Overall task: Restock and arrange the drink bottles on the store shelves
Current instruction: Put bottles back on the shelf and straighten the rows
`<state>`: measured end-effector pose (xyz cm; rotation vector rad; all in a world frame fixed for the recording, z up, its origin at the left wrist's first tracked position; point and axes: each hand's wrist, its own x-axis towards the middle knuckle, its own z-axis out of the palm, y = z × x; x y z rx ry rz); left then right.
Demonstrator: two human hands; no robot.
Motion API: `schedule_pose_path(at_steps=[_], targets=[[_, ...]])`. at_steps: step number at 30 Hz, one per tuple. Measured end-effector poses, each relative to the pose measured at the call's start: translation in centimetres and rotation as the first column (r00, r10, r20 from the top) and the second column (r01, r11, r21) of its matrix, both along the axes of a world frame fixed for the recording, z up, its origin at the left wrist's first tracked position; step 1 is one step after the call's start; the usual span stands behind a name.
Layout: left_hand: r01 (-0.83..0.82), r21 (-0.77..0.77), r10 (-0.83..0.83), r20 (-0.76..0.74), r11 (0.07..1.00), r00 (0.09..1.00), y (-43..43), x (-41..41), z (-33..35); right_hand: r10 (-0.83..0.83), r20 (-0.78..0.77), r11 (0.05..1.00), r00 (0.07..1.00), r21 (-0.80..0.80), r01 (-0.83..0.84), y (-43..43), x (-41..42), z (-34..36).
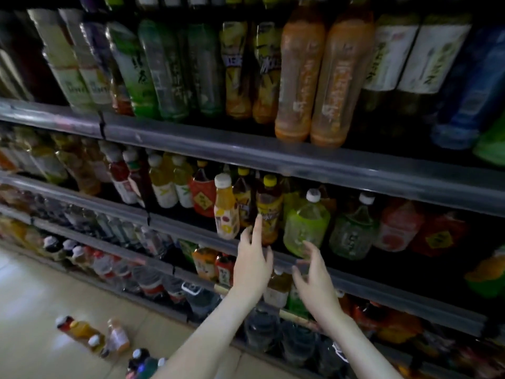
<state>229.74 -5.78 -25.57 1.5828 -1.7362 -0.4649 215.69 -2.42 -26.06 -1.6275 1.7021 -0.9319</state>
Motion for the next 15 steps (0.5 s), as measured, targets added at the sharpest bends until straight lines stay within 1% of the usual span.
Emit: schedule_pose_path(at_steps=[2, 4, 6, 11, 13, 15], targets=[[0.031, -0.045, -0.029, 0.059, 0.999, 0.998, -3.6, 0.5, 0.1, -0.029, -0.031, 1.0, 0.999, 0.0, 0.029, -1.5, 0.7, 0.3], [0.049, -0.053, -0.046, 0.065, 0.997, 0.997, -6.3, 0.5, -0.2, -0.045, -0.07, 0.999, 0.997, -0.005, 0.045, -2.7, 1.2, 0.5], [0.057, -0.038, -0.057, 0.019, 0.998, 0.998, -8.3, 0.4, -0.5, -0.056, -0.112, 0.998, 0.992, -0.013, 0.055, -3.6, 1.5, 0.6], [0.046, 0.027, -0.041, -0.183, 0.999, 0.982, -10.0, 0.2, -1.3, -0.082, -0.159, 0.996, 0.984, 0.033, 0.088, -4.6, 2.3, 0.6], [0.041, 0.041, -0.033, -0.178, 0.998, 0.983, -10.7, 0.5, -1.6, -0.079, -0.167, 0.996, 0.983, 0.034, 0.085, -4.9, 2.8, 0.7], [0.055, 0.04, -0.05, -0.126, 0.998, 0.991, -11.3, 0.7, -1.9, -0.074, -0.16, 0.997, 0.984, 0.027, 0.079, -5.2, 3.2, 0.8]])
